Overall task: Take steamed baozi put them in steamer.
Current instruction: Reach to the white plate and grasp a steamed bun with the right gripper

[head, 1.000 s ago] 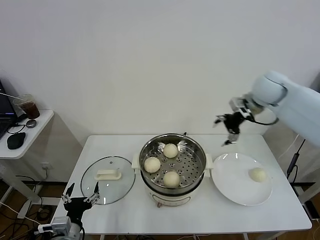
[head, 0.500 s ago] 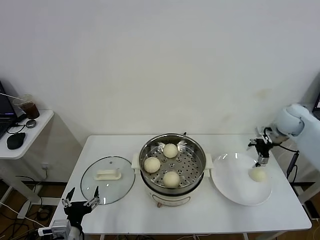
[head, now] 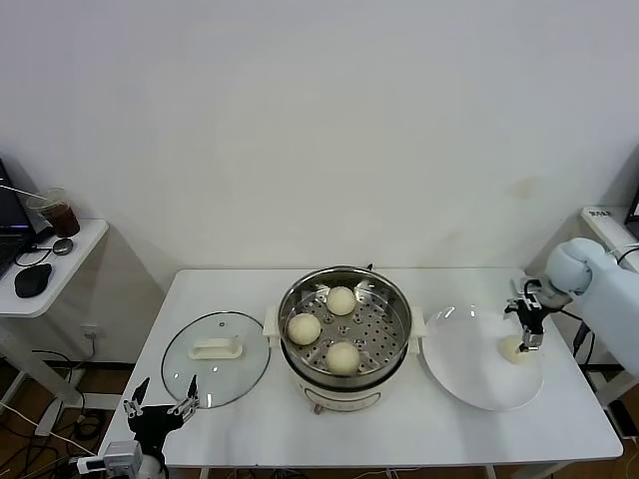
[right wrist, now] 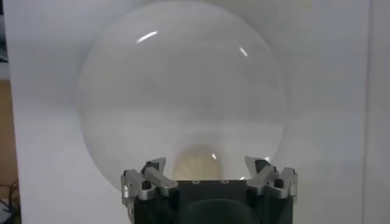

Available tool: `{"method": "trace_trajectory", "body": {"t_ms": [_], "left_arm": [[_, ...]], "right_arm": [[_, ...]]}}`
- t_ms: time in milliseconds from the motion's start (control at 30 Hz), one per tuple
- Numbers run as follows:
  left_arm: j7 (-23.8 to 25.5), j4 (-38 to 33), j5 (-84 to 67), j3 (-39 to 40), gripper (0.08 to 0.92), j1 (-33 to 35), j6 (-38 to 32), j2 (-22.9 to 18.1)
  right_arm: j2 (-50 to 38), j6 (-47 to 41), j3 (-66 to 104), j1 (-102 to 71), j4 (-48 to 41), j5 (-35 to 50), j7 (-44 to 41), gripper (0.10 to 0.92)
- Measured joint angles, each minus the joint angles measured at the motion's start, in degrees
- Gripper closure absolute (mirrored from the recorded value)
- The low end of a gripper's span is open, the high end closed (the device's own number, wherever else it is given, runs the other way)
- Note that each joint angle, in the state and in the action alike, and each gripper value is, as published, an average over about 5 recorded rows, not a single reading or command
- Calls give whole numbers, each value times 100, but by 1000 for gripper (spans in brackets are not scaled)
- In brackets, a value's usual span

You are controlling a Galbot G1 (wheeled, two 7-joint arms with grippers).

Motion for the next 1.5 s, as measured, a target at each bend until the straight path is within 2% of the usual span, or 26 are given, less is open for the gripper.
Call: {"method": "trace_trajectory", "body": {"t_ms": [600,1500], "left_arm": [[-29,83,46,-15,177,-23,-21,-11],[-28,116,70,-4,177,-41,-24,-21]], "right_arm": [[390,463,197,-173,-656,-704,198,203],[596,607,291,-310,-1053,-1023,351,203]]}}
